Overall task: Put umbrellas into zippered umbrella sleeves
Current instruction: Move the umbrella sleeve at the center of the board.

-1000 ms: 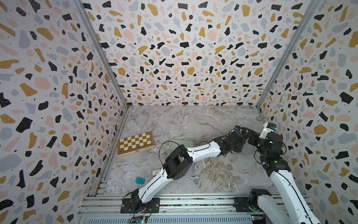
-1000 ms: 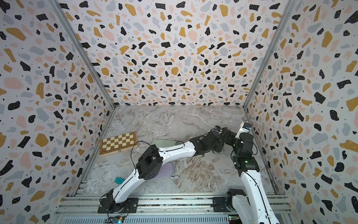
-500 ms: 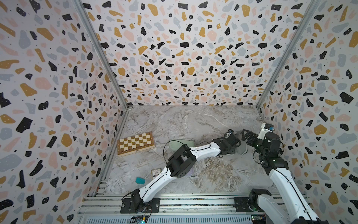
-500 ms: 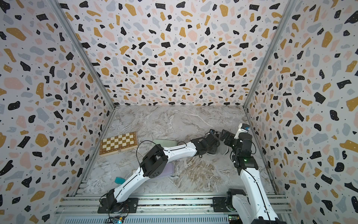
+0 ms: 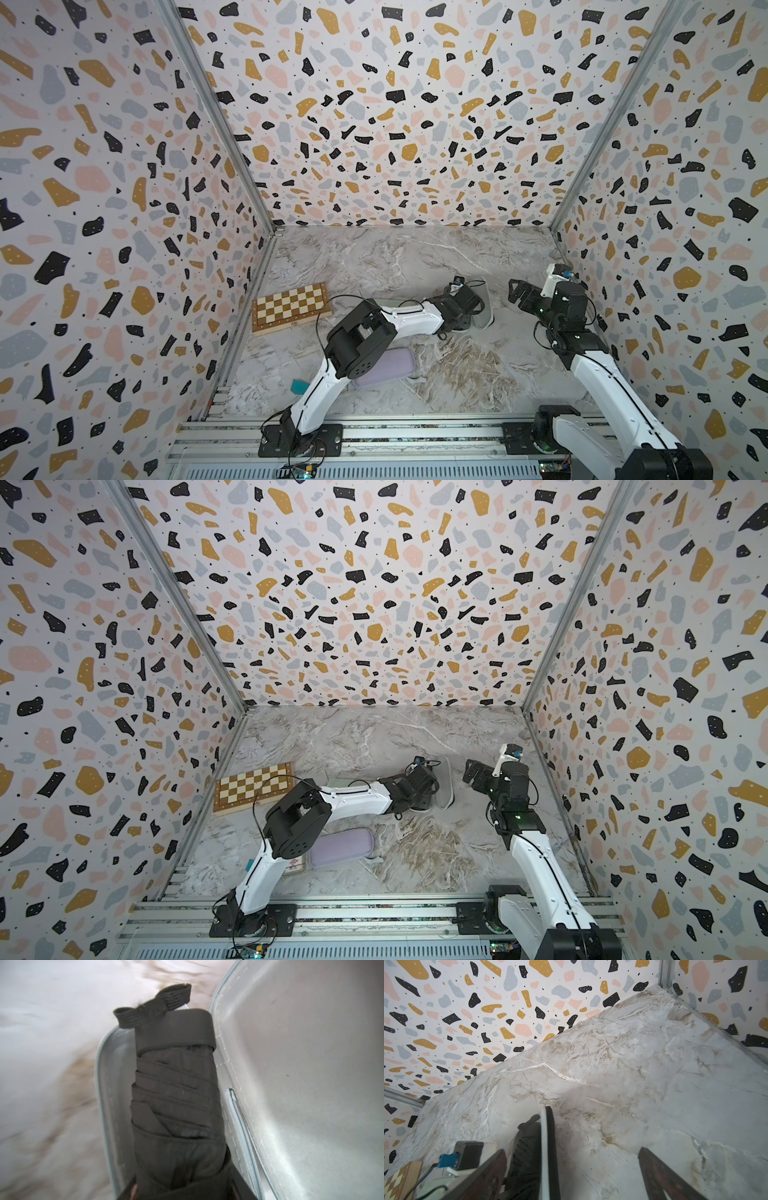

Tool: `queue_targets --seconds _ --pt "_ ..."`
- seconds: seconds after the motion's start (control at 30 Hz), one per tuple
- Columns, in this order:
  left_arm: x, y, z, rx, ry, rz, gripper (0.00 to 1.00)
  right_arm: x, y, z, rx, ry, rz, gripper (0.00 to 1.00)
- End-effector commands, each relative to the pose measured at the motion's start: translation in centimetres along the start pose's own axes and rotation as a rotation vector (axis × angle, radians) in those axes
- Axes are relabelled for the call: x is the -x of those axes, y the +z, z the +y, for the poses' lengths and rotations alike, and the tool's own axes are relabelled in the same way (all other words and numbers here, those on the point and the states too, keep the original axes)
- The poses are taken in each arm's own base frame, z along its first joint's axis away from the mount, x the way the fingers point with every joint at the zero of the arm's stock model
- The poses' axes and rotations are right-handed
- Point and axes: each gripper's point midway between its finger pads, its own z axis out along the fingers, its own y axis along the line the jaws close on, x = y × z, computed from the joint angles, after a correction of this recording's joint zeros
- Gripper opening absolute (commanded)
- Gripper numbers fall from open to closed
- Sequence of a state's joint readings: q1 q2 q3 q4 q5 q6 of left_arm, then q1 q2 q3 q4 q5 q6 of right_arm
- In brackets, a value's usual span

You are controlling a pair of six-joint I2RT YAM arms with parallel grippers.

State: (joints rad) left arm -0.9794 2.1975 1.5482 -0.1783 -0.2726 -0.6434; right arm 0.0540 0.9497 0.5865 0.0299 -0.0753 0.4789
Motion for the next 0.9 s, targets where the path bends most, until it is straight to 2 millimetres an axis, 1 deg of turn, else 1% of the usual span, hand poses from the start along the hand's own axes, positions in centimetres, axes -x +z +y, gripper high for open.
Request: queue_targets --seconds 0.0,0.07,0.13,0.23,0.37,0.53,0.6,0.73,0.8,0.87 --pt "2.5 -2.1 0.9 -0.049 -0.054 -0.067 0.27 -0.8 1.0 0.5 -0.01 -0.018 0.009 1.0" --pt "2.5 -2.1 1.5 -0.089 -0.082 -0.056 0.36 -1.7 1.6 0.9 -0.001 -0.029 0.027 1.0" --pt "2.1 -1.9 1.8 -0.081 -0.071 -0.025 0.45 -2.4 2.3 1.1 0.003 -0.037 0.045 1.0" --pt "2.1 -2.2 1.5 -0.099 -0.064 -0.009 0.58 -3.2 3.2 1.2 0.005 -0.043 0.063 1.0" --pt "2.8 -3.4 1.0 -0.127 -0.064 -0.026 0.65 -3.5 4.1 0.9 -0.006 -0.044 0.071 1.0" --pt "3.8 -6.1 0.6 -0.168 -0.06 -0.05 0.77 -3.9 5.1 1.0 0.003 -0.04 0.081 1.0" --pt "4.0 -7.1 1.0 -0.162 -0.052 -0.062 0.8 -4.0 5.3 0.9 0.002 -0.038 0.083 1.0" --pt "5.0 -9.0 2.4 -0.11 -0.033 -0.11 0.82 -3.9 5.9 0.9 -0.002 -0.034 0.074 0.99" --pt "5.5 -9.5 2.9 -0.097 -0.013 -0.125 0.79 -3.8 6.2 0.7 -0.009 -0.03 0.071 0.97" --pt "6.3 -9.7 3.2 -0.104 0.019 -0.128 0.72 -3.7 6.5 0.6 -0.01 -0.024 0.069 0.94"
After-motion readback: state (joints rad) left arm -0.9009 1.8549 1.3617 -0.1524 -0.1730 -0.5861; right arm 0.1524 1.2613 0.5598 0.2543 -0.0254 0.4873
